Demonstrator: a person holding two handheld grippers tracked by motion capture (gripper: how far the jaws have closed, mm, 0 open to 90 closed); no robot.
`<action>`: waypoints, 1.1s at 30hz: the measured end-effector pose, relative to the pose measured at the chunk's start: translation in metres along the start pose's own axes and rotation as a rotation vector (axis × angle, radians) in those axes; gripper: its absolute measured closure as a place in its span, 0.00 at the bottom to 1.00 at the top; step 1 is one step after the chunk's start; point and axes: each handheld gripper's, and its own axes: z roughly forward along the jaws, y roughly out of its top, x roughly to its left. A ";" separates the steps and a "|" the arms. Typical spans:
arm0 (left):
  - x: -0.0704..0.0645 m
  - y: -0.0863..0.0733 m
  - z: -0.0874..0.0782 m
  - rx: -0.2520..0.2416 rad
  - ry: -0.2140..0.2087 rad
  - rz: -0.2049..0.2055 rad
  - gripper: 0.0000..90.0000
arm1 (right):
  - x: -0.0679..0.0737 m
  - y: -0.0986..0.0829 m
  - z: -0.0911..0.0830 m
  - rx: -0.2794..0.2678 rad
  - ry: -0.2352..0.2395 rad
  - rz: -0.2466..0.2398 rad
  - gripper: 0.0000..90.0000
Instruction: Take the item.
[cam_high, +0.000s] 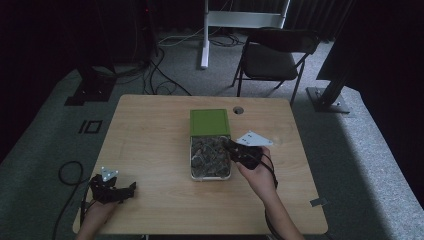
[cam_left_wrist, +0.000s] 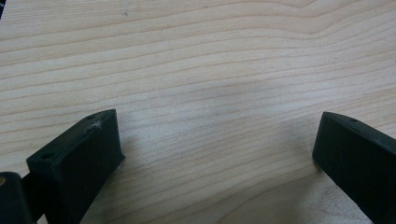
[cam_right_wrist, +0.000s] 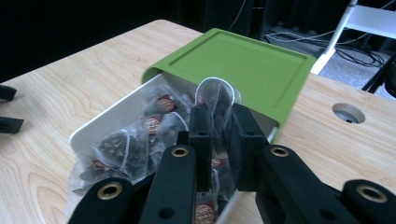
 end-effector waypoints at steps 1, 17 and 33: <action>0.000 0.000 0.000 0.000 0.000 -0.001 0.02 | -0.002 0.000 -0.001 -0.002 -0.006 0.006 0.90; 0.000 0.000 0.000 -0.001 0.000 -0.001 0.02 | -0.032 -0.006 -0.012 -0.012 -0.067 0.040 0.90; 0.000 0.000 0.000 0.000 0.000 0.000 0.02 | -0.069 -0.010 -0.021 -0.020 -0.157 0.072 0.90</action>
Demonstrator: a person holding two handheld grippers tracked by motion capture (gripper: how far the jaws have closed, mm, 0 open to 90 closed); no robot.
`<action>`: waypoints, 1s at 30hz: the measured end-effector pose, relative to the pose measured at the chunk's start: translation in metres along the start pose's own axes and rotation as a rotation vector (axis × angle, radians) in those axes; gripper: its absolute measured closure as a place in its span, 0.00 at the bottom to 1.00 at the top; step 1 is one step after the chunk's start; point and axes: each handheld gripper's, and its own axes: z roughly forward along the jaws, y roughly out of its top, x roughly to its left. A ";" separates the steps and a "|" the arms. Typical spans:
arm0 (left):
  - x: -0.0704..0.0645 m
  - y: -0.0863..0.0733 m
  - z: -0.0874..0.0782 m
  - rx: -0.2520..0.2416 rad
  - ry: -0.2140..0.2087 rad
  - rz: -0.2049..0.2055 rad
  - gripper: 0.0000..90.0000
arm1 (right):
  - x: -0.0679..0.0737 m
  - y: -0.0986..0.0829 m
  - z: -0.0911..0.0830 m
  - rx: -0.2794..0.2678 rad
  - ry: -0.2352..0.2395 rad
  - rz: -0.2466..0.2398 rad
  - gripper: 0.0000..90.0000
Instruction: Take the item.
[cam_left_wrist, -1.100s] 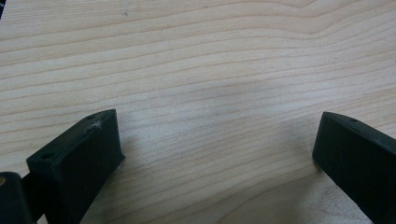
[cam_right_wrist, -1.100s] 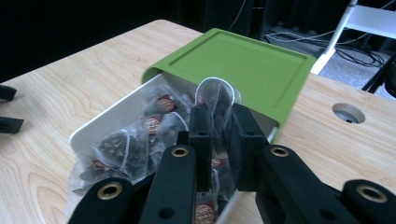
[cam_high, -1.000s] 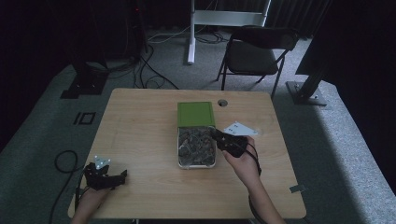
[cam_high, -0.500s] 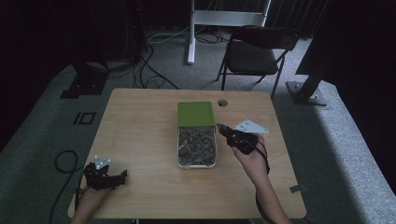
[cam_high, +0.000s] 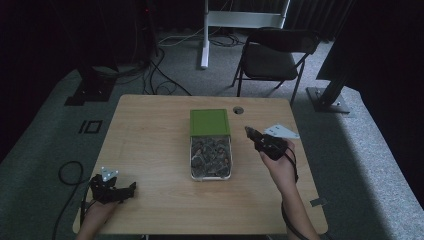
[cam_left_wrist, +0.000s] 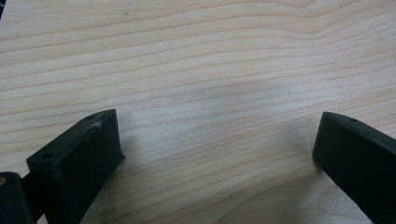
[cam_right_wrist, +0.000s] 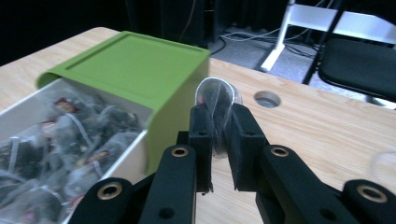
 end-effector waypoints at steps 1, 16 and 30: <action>0.000 0.000 0.000 0.000 0.000 0.000 0.02 | -0.003 0.000 0.000 -0.003 -0.006 0.003 0.90; 0.000 0.000 0.000 0.001 0.000 0.000 0.02 | -0.047 -0.001 -0.008 -0.032 -0.087 0.066 0.90; 0.000 0.000 0.000 0.000 0.000 0.000 0.02 | -0.083 0.001 -0.013 -0.047 -0.163 0.116 0.90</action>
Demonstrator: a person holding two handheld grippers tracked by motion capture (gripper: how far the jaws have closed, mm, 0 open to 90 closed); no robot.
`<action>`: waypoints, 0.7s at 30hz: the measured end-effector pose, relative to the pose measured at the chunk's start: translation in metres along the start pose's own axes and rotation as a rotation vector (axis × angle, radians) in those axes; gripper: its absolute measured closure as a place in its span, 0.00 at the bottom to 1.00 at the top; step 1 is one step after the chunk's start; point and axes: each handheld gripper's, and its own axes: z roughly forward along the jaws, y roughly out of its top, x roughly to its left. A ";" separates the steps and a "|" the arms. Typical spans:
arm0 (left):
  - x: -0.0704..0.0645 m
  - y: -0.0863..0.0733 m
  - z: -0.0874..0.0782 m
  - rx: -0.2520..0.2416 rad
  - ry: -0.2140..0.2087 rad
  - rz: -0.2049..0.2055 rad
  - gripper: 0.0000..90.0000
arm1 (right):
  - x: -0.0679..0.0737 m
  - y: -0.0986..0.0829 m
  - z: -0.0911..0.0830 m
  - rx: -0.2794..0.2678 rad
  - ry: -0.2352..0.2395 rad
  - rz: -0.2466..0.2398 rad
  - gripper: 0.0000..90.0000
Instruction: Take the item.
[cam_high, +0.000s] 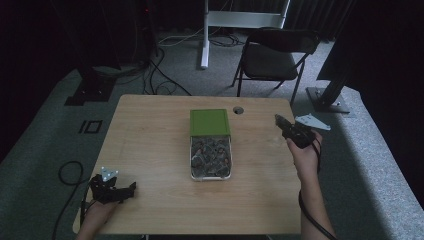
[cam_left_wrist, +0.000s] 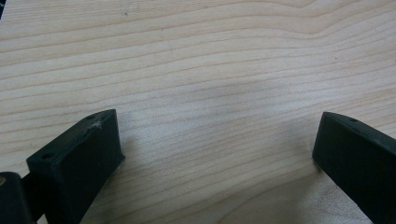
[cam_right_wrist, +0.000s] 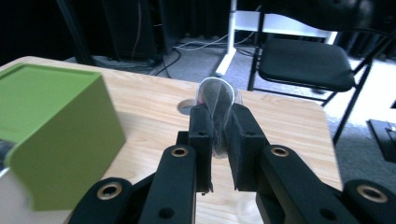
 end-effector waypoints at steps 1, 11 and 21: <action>0.000 0.000 0.000 0.000 0.000 0.000 0.02 | -0.002 0.000 0.001 0.001 -0.003 0.001 0.90; 0.000 0.000 0.000 0.000 0.000 0.000 0.02 | -0.022 -0.004 0.007 0.021 -0.051 0.030 0.90; 0.000 0.000 0.000 0.000 0.000 0.000 0.02 | -0.034 -0.017 0.020 0.060 -0.076 0.055 0.90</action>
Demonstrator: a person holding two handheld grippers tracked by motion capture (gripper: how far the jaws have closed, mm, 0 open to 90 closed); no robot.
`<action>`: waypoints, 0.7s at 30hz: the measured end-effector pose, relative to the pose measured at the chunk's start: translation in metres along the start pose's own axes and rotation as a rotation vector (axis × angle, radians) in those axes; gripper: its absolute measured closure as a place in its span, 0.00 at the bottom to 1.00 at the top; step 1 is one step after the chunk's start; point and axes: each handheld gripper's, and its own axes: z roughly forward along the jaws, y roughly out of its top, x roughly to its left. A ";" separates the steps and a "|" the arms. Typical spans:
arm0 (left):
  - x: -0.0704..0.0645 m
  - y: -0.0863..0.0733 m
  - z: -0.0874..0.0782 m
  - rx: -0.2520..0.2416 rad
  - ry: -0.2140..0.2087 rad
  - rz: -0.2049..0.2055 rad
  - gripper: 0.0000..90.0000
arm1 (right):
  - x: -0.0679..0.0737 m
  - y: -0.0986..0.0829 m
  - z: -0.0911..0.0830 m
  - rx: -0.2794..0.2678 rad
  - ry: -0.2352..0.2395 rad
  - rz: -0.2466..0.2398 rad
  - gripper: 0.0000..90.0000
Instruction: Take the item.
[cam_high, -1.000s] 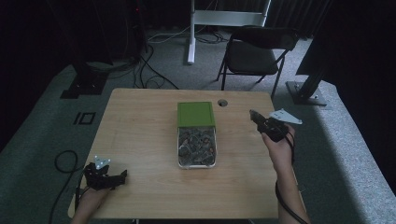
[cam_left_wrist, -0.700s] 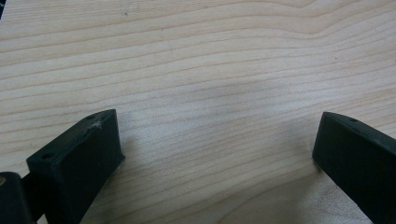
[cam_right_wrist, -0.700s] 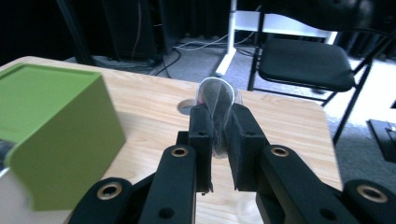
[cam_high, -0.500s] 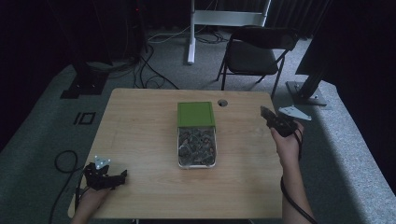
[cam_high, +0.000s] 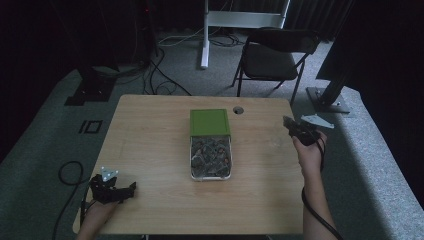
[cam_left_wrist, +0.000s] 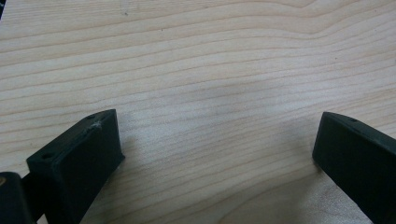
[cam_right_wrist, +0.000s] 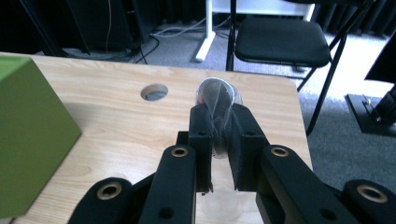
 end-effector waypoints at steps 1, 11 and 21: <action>0.000 0.000 0.000 0.000 0.000 0.000 0.02 | -0.001 -0.001 0.001 0.004 -0.002 0.004 0.90; 0.000 0.000 0.000 0.000 0.000 -0.001 0.02 | -0.004 -0.008 0.012 0.047 -0.007 0.007 0.90; 0.000 0.000 0.000 0.000 0.000 -0.001 0.02 | -0.006 -0.010 0.020 0.072 -0.009 0.018 0.89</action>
